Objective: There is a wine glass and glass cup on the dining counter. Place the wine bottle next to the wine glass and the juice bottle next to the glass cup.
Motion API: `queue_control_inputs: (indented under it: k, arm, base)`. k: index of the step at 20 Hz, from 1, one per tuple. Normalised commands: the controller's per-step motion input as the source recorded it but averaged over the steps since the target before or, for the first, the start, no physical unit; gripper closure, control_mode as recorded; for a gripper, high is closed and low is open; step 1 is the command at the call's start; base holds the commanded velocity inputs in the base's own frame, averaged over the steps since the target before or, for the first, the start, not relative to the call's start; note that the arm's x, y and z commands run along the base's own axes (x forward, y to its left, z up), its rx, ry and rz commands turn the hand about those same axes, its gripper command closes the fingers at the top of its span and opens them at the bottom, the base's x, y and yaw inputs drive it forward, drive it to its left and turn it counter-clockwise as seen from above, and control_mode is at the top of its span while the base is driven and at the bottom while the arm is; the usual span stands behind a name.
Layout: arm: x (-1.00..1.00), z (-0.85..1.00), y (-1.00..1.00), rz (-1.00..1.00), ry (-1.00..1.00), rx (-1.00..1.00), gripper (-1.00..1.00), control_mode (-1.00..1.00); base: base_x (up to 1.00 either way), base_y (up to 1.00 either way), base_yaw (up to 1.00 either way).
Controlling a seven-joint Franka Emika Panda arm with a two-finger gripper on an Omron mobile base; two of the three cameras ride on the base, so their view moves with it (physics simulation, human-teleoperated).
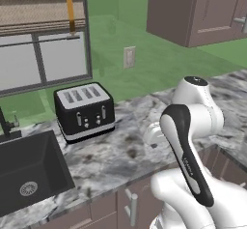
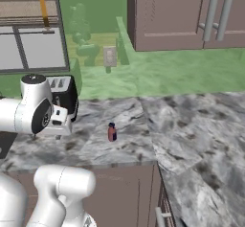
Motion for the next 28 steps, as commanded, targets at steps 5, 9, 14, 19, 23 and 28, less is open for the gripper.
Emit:
queue_control_inputs:
  k: [5, 9, 14, 19, 23, 28]
  arm:
    - [0.0, 0.0, 0.0, 0.0, 0.0, 0.0, -1.0, 1.0]
    - [0.0, 0.0, 0.0, 0.0, 0.0, 0.0, -1.0, 1.0]
    - [0.0, 0.0, 0.0, 0.0, 0.0, 0.0, -1.0, 1.0]
    - [0.04, 0.01, -0.06, -0.03, 0.01, 0.0, -1.0, -1.0]
    - [0.27, 0.18, -0.14, -0.16, 0.09, 0.0, -1.0, -1.0]
    - [0.2, 0.26, -0.19, -0.14, 0.16, 0.0, -1.0, -1.0]
  base:
    - [0.0, 0.0, 0.0]
    - [0.0, 0.0, 0.0]
    - [0.0, 0.0, 0.0]
    - [0.0, -0.08, -0.02]
    - [0.0, 0.0, 0.0]
    - [0.0, 0.0, 0.0]
